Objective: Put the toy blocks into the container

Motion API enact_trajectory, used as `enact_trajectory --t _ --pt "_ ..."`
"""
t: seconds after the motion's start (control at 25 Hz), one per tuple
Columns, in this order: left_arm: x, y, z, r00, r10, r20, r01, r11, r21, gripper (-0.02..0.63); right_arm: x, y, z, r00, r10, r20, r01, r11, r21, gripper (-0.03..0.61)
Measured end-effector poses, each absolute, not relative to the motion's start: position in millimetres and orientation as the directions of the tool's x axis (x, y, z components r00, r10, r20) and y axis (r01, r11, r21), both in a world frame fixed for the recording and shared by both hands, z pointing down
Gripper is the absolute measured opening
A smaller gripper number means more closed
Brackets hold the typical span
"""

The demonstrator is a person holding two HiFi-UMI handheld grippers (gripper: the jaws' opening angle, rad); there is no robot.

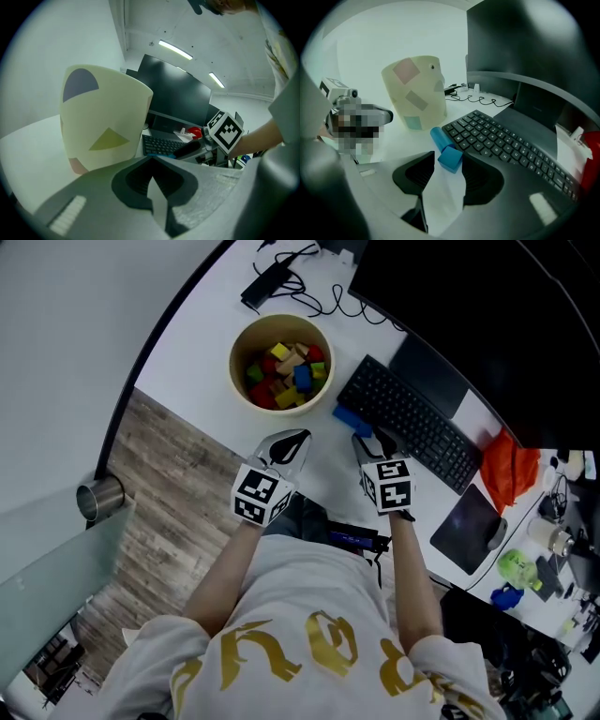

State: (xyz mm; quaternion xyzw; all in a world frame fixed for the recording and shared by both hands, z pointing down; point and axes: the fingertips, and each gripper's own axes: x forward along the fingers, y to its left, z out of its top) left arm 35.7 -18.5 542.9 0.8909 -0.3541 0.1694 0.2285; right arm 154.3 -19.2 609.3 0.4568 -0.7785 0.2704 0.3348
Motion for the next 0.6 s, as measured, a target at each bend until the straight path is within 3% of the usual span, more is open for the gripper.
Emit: enact_trajectory --t 0.6 --pt "33.6 -21.0 548.7 0.703 -0.530 0.475 -0.695 -0.652 0.303 0.009 154.2 -23.6 619.1 -0.291 -0.531 0.796 -0.922 0.378 -0.085 0.199"
